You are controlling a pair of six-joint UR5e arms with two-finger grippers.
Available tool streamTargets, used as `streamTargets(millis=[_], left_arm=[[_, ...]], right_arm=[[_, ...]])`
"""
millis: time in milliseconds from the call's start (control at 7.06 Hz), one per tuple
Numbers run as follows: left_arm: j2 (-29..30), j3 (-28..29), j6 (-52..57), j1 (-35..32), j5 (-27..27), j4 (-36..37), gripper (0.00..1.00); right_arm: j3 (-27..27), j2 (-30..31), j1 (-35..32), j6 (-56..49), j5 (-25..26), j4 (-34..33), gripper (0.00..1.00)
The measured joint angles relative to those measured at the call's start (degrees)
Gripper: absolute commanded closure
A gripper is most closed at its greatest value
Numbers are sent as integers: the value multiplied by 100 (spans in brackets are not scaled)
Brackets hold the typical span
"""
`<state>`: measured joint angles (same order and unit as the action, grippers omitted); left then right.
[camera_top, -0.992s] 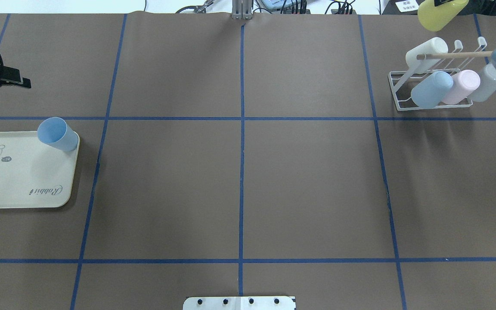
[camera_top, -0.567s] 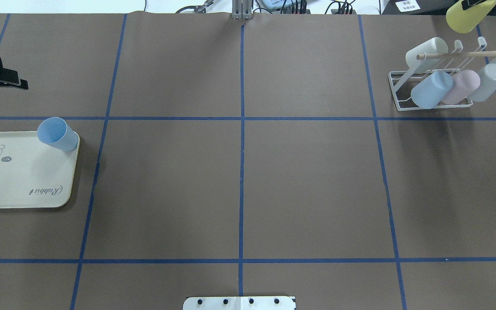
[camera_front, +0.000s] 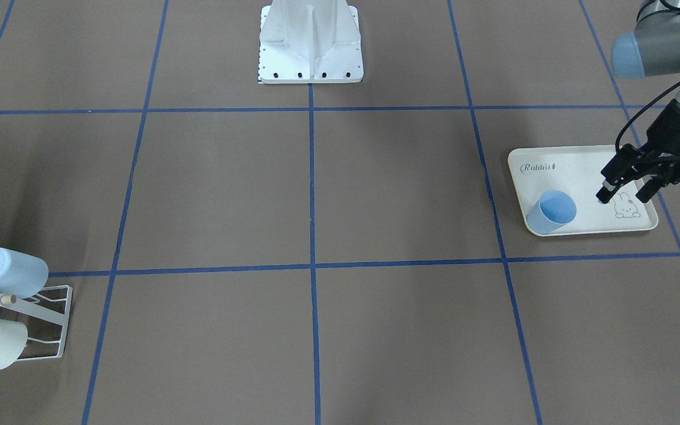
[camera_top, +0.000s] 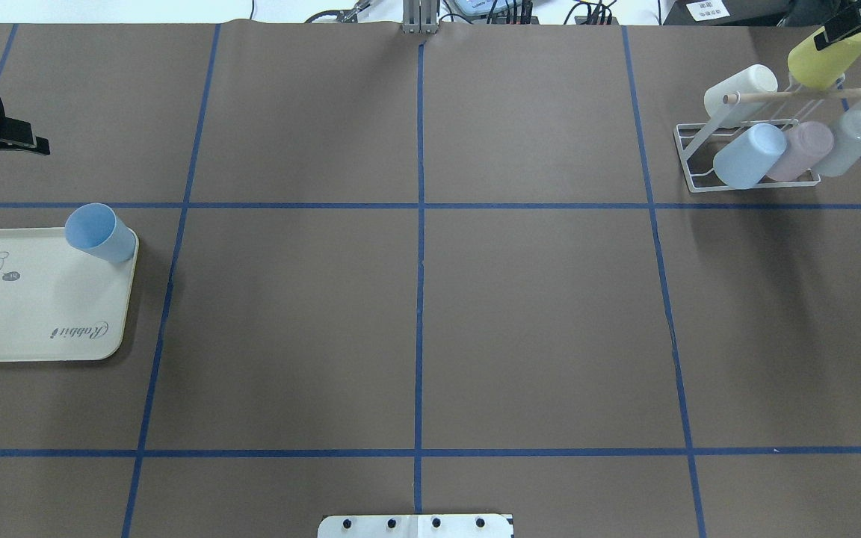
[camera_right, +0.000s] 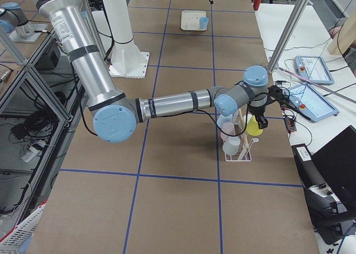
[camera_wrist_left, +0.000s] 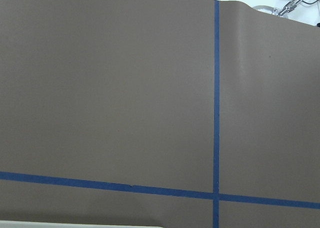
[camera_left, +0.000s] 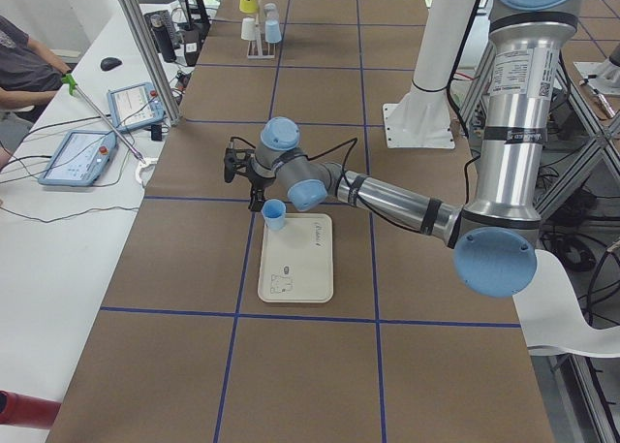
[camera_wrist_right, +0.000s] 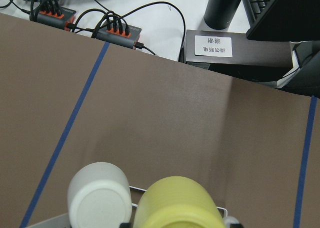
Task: Transfer IKEA cup to right arm and place on rack
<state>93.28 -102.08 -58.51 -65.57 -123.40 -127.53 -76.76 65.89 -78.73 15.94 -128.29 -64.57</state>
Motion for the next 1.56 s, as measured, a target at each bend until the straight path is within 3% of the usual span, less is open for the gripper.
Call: streamTargets(millis=[567, 850, 1275, 1417, 1558], left_arm=[[-161, -165, -3, 6, 4, -8, 0], [-182, -185, -3, 14, 1, -9, 0], [-219, -181, -3, 29, 4, -7, 0], [-254, -162, -3, 38, 7, -1, 0], [-284, -130, -1, 44, 8, 14, 0]], right_arm=[[135, -40, 49, 30, -12, 8, 72], [151, -37, 84, 50, -11, 16, 65], [214, -18, 222, 59, -2, 29, 11], [236, -16, 248, 51, 7, 31, 2], [266, -26, 269, 45, 19, 32, 2]])
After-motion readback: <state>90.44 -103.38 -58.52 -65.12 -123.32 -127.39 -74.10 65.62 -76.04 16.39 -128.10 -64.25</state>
